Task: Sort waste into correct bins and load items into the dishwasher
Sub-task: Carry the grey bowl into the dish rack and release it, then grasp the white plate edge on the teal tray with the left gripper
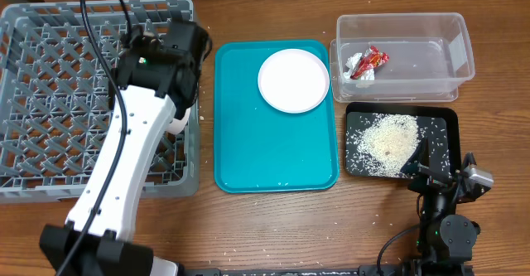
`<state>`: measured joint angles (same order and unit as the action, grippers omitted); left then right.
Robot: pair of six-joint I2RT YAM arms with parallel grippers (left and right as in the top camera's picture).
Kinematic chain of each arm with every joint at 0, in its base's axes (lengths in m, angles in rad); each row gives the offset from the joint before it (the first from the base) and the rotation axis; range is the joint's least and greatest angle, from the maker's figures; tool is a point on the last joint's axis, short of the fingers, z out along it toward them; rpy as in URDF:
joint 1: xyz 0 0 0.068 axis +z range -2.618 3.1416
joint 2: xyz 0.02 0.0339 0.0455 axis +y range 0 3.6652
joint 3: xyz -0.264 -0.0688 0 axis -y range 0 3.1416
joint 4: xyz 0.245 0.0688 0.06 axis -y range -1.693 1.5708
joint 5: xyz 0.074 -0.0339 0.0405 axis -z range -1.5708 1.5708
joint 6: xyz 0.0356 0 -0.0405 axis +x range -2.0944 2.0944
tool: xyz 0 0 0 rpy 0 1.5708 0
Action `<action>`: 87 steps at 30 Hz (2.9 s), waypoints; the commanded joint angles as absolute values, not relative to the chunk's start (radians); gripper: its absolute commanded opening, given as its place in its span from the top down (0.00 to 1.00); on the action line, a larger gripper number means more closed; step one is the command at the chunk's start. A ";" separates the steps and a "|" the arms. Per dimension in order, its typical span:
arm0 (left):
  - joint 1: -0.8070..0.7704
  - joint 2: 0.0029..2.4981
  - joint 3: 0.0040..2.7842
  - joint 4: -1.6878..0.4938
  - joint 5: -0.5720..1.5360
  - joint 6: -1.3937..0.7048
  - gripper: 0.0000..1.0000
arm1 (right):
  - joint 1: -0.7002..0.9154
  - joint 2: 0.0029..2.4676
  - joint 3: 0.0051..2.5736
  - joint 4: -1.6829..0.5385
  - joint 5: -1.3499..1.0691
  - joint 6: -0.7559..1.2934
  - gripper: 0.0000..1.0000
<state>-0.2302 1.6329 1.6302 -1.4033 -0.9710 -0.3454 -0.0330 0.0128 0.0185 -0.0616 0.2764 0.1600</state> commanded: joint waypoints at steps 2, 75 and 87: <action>-0.137 1.692 1.543 -1.388 -1.105 -0.469 0.96 | -0.039 0.003 0.008 -0.056 0.276 0.160 0.00; -0.269 1.945 1.857 -1.476 -0.588 -0.276 0.59 | -0.039 0.003 0.008 -0.056 0.276 0.160 0.00; -0.290 1.905 2.172 -1.363 0.370 -0.124 0.08 | -0.039 0.003 0.008 -0.056 0.276 0.160 0.00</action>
